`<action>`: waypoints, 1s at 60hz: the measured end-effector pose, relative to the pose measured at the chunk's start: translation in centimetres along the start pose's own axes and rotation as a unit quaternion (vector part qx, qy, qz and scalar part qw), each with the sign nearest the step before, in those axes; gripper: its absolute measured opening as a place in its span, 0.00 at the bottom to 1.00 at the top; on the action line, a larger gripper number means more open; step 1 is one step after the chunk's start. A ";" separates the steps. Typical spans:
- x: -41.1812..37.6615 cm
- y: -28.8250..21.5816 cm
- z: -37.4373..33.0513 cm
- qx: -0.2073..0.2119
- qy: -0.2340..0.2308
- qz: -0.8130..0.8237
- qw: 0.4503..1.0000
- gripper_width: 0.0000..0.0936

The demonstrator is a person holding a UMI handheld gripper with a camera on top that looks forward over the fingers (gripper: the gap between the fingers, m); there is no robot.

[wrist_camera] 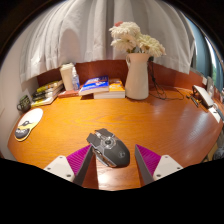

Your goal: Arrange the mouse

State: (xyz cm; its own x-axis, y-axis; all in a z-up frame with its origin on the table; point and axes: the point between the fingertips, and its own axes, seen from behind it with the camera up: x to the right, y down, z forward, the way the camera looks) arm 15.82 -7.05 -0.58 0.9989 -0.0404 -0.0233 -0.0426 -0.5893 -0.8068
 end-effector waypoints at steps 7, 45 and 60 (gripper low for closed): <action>1.2 -1.5 2.0 -0.006 -0.007 -0.002 1.000 0.92; 3.6 -3.7 5.6 -0.039 0.022 0.018 0.999 0.49; 3.2 -3.7 5.8 -0.056 0.025 0.027 0.998 0.36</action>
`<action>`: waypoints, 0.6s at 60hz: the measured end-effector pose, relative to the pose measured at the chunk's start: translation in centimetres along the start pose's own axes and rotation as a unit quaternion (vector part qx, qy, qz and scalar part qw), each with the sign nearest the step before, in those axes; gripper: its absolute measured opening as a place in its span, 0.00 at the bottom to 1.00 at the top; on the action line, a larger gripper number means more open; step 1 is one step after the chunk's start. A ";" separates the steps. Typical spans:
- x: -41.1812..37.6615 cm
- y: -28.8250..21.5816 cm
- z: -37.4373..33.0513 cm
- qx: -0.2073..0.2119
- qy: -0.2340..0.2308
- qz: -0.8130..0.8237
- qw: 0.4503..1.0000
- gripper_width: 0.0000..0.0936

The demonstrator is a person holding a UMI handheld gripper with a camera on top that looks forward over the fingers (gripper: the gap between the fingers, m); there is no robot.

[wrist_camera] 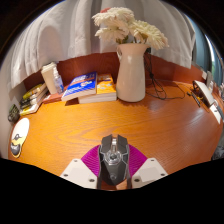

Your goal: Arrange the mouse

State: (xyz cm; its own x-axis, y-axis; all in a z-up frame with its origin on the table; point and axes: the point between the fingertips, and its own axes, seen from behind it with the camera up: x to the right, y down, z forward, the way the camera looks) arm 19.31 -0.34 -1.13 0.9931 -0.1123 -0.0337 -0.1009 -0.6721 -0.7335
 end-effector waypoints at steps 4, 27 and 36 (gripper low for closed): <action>-0.5 -0.7 -0.2 -0.011 0.001 0.003 1.000 0.37; -14.4 -26.1 -16.1 0.183 0.021 -0.010 0.983 0.37; -25.5 -28.3 -18.8 0.207 -0.014 -0.033 0.978 0.37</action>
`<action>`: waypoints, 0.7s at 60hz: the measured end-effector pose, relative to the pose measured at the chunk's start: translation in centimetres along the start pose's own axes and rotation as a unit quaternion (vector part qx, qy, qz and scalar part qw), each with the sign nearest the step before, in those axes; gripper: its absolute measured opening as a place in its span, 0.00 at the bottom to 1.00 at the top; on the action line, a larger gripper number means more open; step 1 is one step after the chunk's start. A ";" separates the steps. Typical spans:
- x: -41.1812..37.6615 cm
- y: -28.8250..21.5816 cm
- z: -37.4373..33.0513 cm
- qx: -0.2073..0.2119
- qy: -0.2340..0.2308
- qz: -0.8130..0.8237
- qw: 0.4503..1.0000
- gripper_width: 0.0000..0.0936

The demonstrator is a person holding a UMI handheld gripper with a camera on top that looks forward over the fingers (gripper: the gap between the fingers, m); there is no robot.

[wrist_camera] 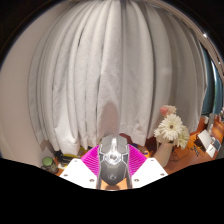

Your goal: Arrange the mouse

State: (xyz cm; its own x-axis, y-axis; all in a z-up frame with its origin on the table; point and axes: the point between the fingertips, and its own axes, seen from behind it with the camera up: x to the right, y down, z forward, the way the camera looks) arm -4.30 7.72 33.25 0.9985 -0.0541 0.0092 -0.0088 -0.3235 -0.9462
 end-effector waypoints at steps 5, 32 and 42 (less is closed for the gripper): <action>-6.8 1.9 0.7 -0.015 -0.031 -0.004 0.999 0.37; -26.0 28.8 6.8 -0.191 -0.109 -0.035 0.975 0.36; -25.3 33.1 7.2 -0.223 -0.091 -0.018 0.970 0.36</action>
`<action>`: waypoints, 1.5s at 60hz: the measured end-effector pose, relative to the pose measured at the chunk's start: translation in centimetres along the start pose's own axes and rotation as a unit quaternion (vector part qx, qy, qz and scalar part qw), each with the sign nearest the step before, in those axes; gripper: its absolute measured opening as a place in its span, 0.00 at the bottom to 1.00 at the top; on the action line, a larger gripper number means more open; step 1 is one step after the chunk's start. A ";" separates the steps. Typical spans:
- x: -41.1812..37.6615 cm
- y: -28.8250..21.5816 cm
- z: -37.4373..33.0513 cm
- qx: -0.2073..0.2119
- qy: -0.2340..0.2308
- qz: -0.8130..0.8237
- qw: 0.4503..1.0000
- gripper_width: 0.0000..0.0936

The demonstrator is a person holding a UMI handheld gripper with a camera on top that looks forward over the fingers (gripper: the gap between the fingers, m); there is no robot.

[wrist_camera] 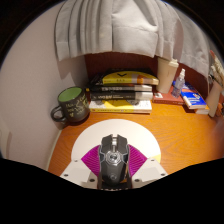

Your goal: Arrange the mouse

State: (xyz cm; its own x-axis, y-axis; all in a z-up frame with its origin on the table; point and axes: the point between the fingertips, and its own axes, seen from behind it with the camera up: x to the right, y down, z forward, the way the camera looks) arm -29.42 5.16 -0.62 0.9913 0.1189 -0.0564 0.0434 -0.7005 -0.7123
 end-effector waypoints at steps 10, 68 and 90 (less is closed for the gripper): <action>0.3 0.2 0.3 0.007 0.013 -0.013 1.000 0.44; 15.1 -2.8 -31.3 0.099 0.028 0.033 0.994 0.90; 19.0 0.8 -35.2 0.105 0.035 0.039 0.993 0.90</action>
State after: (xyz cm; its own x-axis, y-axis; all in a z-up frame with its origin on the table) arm -6.20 -17.94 22.37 0.9972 0.0157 -0.0728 -0.0526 -0.5431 -0.8380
